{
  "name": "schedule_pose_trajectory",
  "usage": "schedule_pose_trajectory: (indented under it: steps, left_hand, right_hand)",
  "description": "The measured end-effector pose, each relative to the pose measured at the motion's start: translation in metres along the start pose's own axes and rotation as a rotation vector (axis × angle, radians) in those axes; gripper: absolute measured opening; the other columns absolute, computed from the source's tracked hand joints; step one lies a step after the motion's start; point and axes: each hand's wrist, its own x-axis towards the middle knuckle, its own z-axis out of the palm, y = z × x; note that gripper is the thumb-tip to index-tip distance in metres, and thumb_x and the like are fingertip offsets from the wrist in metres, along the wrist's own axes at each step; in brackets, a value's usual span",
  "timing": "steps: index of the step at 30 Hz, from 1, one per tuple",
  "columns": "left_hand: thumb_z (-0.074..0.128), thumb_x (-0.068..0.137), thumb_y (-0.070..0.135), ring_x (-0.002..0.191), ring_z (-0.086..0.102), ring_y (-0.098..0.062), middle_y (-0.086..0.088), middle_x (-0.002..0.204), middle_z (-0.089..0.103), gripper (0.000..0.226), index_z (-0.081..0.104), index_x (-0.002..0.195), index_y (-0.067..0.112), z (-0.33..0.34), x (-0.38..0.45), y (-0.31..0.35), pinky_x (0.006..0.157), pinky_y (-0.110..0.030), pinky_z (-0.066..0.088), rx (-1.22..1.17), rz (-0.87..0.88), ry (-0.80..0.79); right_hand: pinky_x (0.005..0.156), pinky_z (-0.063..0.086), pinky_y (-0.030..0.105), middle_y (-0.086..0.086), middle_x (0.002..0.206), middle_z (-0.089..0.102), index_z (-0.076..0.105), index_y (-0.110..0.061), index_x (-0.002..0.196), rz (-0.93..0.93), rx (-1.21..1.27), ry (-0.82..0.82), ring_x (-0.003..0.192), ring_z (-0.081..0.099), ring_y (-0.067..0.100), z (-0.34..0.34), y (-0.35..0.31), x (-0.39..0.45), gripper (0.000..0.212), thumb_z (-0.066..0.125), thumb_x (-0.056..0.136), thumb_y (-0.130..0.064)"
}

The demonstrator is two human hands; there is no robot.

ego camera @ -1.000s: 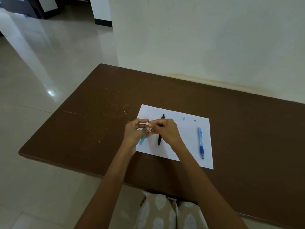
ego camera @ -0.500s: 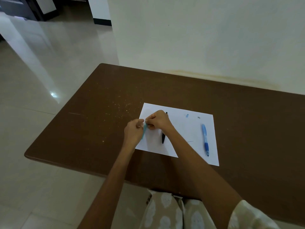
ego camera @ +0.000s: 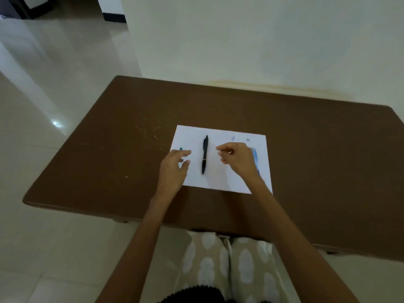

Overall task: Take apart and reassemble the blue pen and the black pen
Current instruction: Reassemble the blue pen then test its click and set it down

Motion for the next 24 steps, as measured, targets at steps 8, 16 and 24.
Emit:
schedule_pose_trajectory:
  steps: [8, 16, 24]
  left_hand:
    - [0.055, 0.092, 0.023, 0.107, 0.056, -0.022, -0.010, 0.117, 0.063, 0.028, 0.065, 0.115, 0.012, 0.074, -0.006, 0.040, 0.094, -0.026, 0.040, 0.279, 0.269, -0.161]
    - [0.056, 0.090, 0.020, 0.091, 0.061, -0.029, -0.017, 0.103, 0.066, 0.026, 0.067, 0.108, 0.005, 0.104, -0.021, 0.029, 0.077, -0.034, 0.046, 0.474, 0.378, -0.180]
    - [0.064, 0.085, 0.015, 0.087, 0.064, -0.029, -0.018, 0.101, 0.066, 0.026, 0.066, 0.110, 0.007, 0.102, -0.023, 0.031, 0.073, -0.035, 0.053, 0.557, 0.363, -0.185]
  right_hand:
    - [0.093, 0.046, 0.025, 0.007, 0.119, 0.063, 0.061, -0.017, 0.123, -0.048, -0.490, 0.069, 0.103, 0.059, 0.019, -0.035, 0.057, -0.037, 0.030, 0.050, 0.095, -0.018]
    - [0.093, 0.039, 0.028, 0.008, 0.121, 0.058, 0.055, -0.024, 0.128, -0.222, -0.636, 0.008, 0.108, 0.050, 0.022, -0.018, 0.073, -0.038, 0.034, 0.045, 0.097, -0.026]
    - [0.089, 0.039, 0.028, 0.010, 0.118, 0.059, 0.056, -0.019, 0.129, -0.213, -0.589, -0.004, 0.106, 0.050, 0.024, -0.019, 0.077, -0.048, 0.035, 0.043, 0.097, -0.024]
